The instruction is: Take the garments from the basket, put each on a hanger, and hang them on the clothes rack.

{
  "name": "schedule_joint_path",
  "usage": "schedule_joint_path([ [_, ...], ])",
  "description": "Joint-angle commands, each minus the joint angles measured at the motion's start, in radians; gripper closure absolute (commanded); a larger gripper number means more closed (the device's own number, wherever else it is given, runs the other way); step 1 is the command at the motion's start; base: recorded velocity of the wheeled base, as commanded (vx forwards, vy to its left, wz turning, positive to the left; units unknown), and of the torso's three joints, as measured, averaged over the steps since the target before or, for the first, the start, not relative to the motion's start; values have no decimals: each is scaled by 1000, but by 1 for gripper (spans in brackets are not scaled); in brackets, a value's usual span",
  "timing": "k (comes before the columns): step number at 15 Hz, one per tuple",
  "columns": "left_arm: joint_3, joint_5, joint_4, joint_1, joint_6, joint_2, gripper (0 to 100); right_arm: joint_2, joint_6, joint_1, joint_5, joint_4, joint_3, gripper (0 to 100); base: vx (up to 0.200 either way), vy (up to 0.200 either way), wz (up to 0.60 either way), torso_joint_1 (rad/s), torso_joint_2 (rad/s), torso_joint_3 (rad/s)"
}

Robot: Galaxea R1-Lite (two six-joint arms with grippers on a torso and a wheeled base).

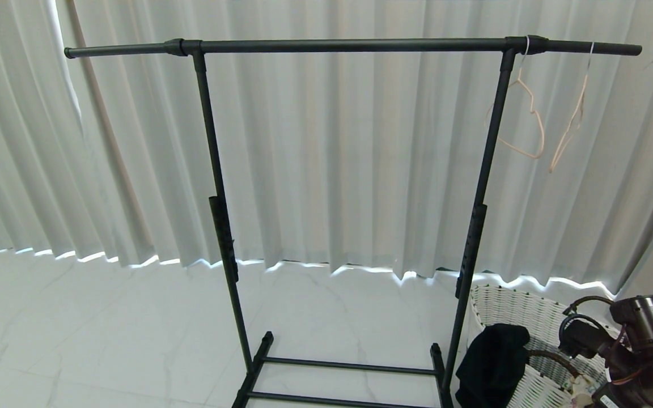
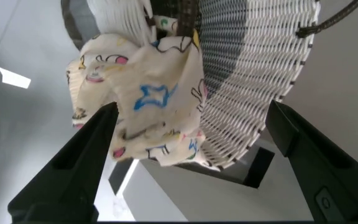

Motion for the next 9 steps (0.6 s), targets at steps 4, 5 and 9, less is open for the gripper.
schedule_joint_path([
  [4, 0, 0, 0, 0, 1, 0, 0, 126, -18, -34, 0, -143, 0, 0, 0, 0, 0, 0, 0, 0],
  [5, 0, 0, 0, 0, 1, 0, 0, 134, -23, -34, 0, -161, 2, 0, 0, 0, 0, 0, 0, 0],
  [9, 0, 0, 0, 0, 1, 0, 0, 134, -24, -31, 3, -189, 2, 100, 0, 0, 0, 0, 0, 0],
])
